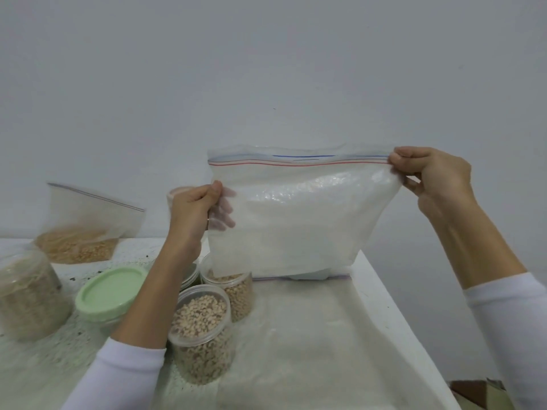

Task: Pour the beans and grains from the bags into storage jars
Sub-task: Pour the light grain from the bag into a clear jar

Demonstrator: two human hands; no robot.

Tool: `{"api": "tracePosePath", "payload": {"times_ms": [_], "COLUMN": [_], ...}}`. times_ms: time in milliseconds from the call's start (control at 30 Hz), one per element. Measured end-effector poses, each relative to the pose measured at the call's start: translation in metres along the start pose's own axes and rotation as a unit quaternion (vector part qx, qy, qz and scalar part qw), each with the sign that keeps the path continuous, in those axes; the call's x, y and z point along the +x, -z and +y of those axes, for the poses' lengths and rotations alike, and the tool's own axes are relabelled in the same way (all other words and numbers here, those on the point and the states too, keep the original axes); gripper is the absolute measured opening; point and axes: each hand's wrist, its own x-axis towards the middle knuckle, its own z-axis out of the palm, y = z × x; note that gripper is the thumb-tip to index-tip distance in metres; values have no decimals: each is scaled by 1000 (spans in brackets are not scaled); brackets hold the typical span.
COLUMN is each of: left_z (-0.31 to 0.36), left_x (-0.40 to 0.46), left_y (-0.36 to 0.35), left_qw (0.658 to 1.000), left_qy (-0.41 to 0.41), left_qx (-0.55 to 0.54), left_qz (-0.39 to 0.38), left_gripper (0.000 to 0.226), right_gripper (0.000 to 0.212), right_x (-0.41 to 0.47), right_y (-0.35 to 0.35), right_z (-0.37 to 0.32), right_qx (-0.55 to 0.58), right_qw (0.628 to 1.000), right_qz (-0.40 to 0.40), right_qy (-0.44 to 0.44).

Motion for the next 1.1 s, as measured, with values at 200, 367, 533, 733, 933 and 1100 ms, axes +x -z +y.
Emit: {"api": "tracePosePath", "payload": {"times_ms": [200, 367, 533, 733, 933, 1100], "left_z": [3, 0, -5, -17, -32, -86], "left_x": [-4, -11, -16, -17, -38, -72], "left_y": [-9, -12, -16, -17, -42, -88], "left_qw": [1000, 999, 994, 943, 869, 881], "left_qy": [3, 25, 82, 96, -58, -88], "left_qx": [-7, -18, 29, 313, 490, 442], "left_qz": [9, -28, -61, -60, -24, -142], "left_gripper": [31, 29, 17, 28, 38, 31], "right_gripper": [13, 9, 17, 6, 8, 7], "right_x": [-3, 0, 13, 25, 21, -2], "right_y": [4, 13, 23, 29, 29, 35], "right_z": [-6, -3, 11, 60, 149, 216], "right_qx": [-13, -26, -159, -334, -407, -358], "right_qw": [998, 998, 983, 940, 913, 931], "right_qz": [2, 9, 43, 28, 43, 66], "right_qy": [57, 49, 77, 63, 11, -17]}}
